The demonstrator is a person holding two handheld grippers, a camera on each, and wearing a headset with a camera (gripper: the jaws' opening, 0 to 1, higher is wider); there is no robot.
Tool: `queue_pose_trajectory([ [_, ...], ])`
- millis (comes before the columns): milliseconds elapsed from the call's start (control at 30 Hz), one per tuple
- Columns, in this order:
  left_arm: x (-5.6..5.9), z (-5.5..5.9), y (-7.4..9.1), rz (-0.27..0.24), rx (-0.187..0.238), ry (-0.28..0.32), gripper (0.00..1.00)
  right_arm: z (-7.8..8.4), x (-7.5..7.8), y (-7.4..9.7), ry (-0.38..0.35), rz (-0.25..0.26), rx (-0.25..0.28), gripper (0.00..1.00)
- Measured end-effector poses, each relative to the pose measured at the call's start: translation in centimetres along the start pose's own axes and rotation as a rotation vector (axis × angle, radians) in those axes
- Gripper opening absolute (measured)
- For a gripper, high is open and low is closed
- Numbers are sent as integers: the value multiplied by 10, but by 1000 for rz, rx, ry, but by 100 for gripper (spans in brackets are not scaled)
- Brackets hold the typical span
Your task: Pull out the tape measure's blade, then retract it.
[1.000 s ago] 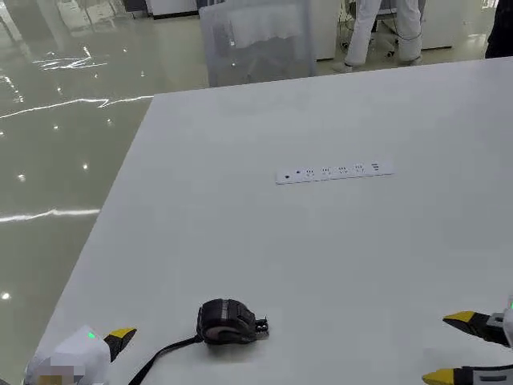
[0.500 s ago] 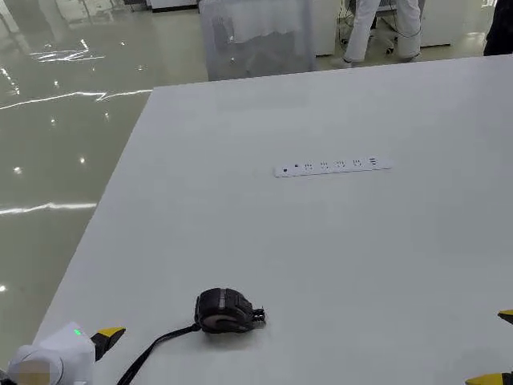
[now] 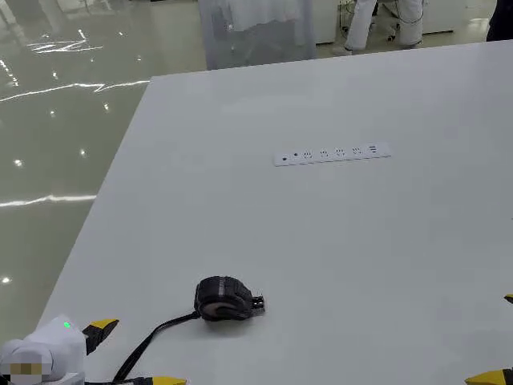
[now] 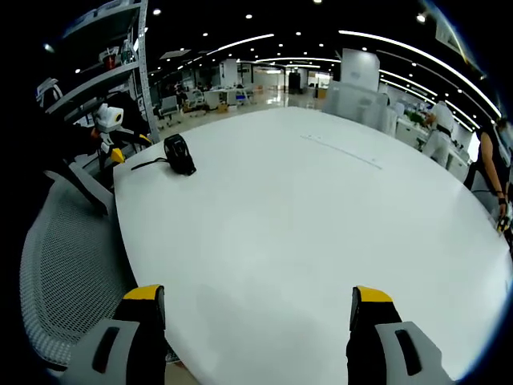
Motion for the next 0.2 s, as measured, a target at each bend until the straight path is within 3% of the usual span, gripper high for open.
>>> queue_pose_trajectory([
  [200,0,0,0,-7,-8,-14,99,0,1,3,-2,6,12,99],
])
Point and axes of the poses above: the centre of the closed fingertips' face, and the gripper's own axes: y roughly backward along the fingers, x roughly to its right, z roughly out of its underside, the point moved 2 cm from there along y, roughly backward along the fingers, and after that the axes turned 11 degrees about -z, right-handed, at the moved point
